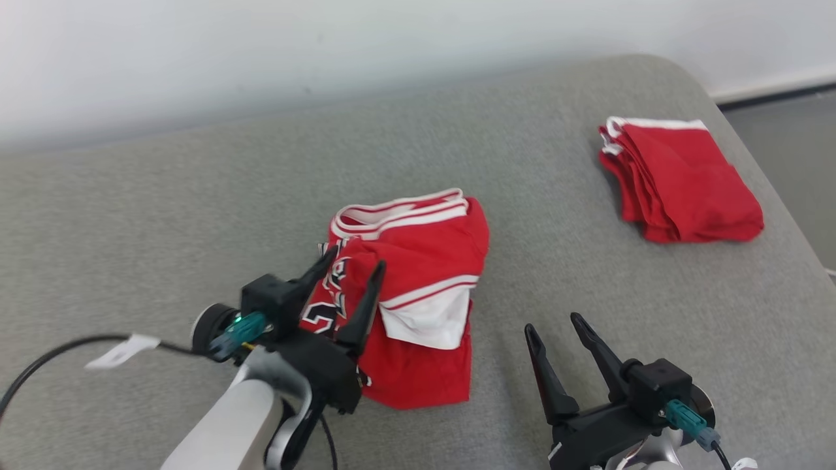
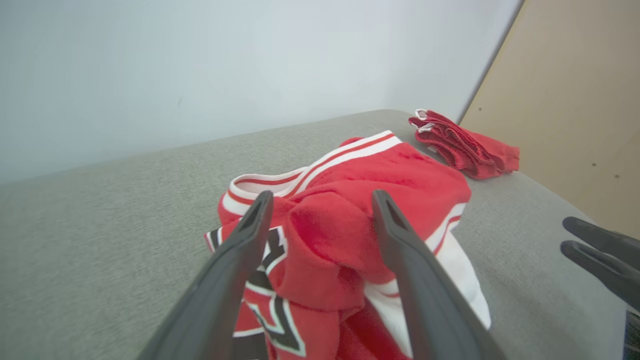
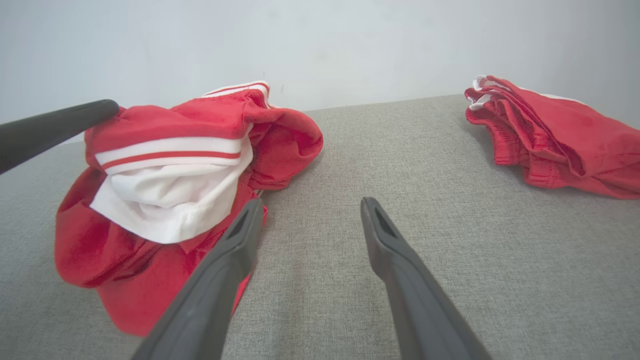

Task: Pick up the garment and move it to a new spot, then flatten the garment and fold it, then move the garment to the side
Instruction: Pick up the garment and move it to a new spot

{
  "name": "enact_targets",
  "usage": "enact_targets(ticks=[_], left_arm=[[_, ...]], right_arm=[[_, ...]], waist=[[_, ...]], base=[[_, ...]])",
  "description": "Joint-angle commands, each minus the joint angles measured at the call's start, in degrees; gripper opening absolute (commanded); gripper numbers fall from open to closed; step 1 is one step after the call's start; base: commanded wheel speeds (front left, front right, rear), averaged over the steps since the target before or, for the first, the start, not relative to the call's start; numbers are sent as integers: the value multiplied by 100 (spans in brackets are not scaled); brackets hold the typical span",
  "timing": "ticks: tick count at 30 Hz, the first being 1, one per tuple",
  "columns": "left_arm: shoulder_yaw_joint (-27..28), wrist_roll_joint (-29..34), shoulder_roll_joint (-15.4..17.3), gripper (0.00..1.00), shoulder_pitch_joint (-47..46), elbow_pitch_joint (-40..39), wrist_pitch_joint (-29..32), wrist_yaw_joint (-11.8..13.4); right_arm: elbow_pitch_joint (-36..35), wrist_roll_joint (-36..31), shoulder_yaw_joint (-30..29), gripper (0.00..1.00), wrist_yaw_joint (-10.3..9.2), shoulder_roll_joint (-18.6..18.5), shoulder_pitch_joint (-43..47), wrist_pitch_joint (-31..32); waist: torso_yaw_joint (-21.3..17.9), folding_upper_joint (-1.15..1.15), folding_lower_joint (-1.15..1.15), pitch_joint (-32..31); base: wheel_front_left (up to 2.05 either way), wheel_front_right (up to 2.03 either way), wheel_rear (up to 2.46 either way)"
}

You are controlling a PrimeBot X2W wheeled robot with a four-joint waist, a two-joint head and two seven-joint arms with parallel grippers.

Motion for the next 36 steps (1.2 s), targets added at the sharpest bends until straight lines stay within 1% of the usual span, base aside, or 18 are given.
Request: enact_targets(ticks=[1, 3, 8, 10, 12, 15, 17, 19, 20, 21, 26, 31, 34, 36], left_arm=[[48, 66, 70, 100, 178, -84, -120, 54], [111, 23, 143, 100, 397, -266, -238, 150], [304, 118, 458, 100, 1058, -954, -505, 528], [365, 124, 555, 100, 1337, -1248, -597, 575], [454, 173, 679, 100, 1584, -1464, -676, 673], [798, 168, 670, 100, 1989, -1757, -741, 852], [1067, 130, 606, 100, 2274, -1943, -756, 897], [1403, 163, 497, 100, 2538, -2167, -755, 873], [1403, 163, 497, 100, 2538, -2167, -755, 873], [1559, 222, 466, 100, 2689, -2240, -754, 841], [2235, 660, 232, 100, 3290, -2428, -755, 569], [2618, 1042, 85, 100, 3698, -2217, -756, 362], [2765, 1175, 20, 100, 3876, -1994, -756, 297], [2822, 1213, -13, 100, 3918, -1872, -756, 305]], right_arm=[[9, -20, -33, 100, -13, -34, 89, 22], [-10, -23, -76, 100, -13, -46, 155, 66], [-124, -75, -293, 100, -13, -94, 348, 167], [-171, -97, -402, 100, -13, -115, 438, 182], [-217, -110, -470, 100, -13, -142, 532, 224], [-297, -140, -617, 100, -13, -170, 654, 235], [-334, -165, -743, 100, -13, -160, 732, 215], [-351, -171, -828, 100, -13, -133, 789, 203], [-351, -171, -828, 100, -13, -133, 789, 203], [-357, -168, -840, 100, -13, -123, 815, 204], [-332, -189, -936, 100, -13, -93, 884, 172], [-222, -210, -957, 100, -13, -60, 951, 137], [-131, -233, -987, 100, -13, -59, 949, 111], [-88, -265, -996, 100, -13, -52, 948, 113]], waist=[[347, 0, -1, -364], [455, 0, -1, -500], [751, 0, -1, -786], [883, 0, -1, -883], [1018, 0, -1, -962], [1172, 0, -1, -1028], [1255, 0, -1, -1066], [1330, 0, -1, -1094], [1330, 0, -1, -1094], [1357, 0, -1, -1103], [1440, 0, -1, -1133], [1449, 0, -1, -1149], [1436, 0, -1, -1145], [1419, 0, -1, -1142]], base=[[0, 0, 0], [0, 0, 0], [0, 0, 0], [0, 0, 0], [0, 0, 0], [0, 0, 0], [0, 0, 0], [0, 0, 0], [0, 0, 0], [0, 0, 0], [0, 0, 0], [0, 0, 0], [0, 0, 0], [0, 0, 0]])
